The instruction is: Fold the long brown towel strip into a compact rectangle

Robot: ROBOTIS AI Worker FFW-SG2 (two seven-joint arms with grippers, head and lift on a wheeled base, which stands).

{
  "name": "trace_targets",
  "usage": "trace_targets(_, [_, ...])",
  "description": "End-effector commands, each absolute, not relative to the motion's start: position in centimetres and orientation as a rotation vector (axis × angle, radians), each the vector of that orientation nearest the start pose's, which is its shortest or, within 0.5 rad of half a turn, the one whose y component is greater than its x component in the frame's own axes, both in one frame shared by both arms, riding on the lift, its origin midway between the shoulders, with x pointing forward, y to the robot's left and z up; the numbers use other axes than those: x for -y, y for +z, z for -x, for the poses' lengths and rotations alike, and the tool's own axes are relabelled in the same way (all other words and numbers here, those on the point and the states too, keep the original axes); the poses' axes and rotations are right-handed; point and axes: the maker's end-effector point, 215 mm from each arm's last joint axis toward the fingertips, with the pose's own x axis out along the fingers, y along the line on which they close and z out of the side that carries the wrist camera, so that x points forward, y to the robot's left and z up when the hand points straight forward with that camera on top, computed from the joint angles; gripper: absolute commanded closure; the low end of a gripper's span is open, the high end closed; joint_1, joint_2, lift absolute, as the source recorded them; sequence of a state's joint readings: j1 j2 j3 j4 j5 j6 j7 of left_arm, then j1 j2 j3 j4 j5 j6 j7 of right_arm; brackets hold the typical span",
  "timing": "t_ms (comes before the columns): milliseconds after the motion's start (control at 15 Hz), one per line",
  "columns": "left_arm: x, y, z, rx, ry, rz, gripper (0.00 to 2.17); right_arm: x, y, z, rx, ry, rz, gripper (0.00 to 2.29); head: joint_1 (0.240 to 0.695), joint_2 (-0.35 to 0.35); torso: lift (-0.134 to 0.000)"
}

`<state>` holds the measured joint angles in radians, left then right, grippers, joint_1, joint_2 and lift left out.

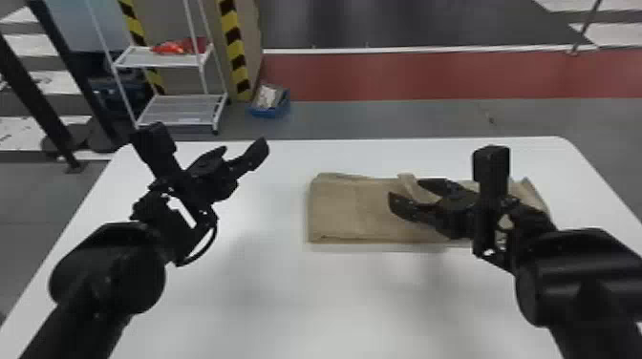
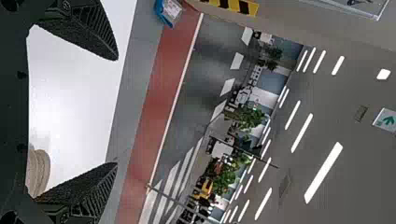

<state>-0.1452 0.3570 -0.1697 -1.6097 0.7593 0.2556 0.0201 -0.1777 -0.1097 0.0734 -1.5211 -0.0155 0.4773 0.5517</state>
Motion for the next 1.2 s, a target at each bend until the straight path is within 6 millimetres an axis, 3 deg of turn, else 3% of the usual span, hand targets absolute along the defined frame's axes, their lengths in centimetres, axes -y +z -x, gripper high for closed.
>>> trace_targets(0, [-22.2,-32.2,-62.4,-0.17,-0.218,0.364,0.08,12.4,-40.7,-59.9,-0.396,0.568,0.023,0.29,0.687,0.079,-0.128])
trace_targets(200, [-22.8,-32.4,-62.5,-0.169,-0.211,0.365,0.08,13.3,-41.7,-59.9,-0.438,0.539,0.014,0.29,0.692,0.084,-0.128])
trace_targets(333, [-22.6,-32.4,-62.4,-0.17,-0.213,0.37,0.08,14.0,-42.7,-60.0,-0.464,0.525,0.01,0.44,0.695,0.084,-0.128])
trace_targets(400, [-22.6,-32.4,-62.4,-0.17,-0.213,0.37,0.08,14.5,-42.9,-60.1,-0.466,0.52,0.009,0.59,0.695,0.082,-0.128])
trace_targets(533, [-22.7,-32.6,-62.4,-0.173,-0.211,0.367,0.08,15.2,-43.4,-60.2,-0.478,0.509,0.007,1.25,0.695,0.075,-0.128])
trace_targets(667, [-22.7,-33.1,-62.1,-0.179,-0.21,0.368,0.08,17.3,-43.4,-60.5,-0.475,0.474,-0.032,1.42,0.695,0.069,-0.128])
trace_targets(867, [-22.7,-33.5,-61.9,-0.186,-0.212,0.368,0.08,19.1,-42.4,-61.1,-0.432,0.447,-0.09,1.42,0.695,0.046,-0.128])
trace_targets(1067, [-22.6,-33.4,-61.9,-0.185,-0.214,0.368,0.08,20.5,-42.7,-61.3,-0.427,0.421,-0.123,1.39,0.695,0.032,-0.128])
trace_targets(1133, [-22.6,-33.5,-61.8,-0.186,-0.214,0.37,0.08,21.0,-43.0,-61.3,-0.429,0.401,-0.121,1.0,0.695,0.027,-0.128])
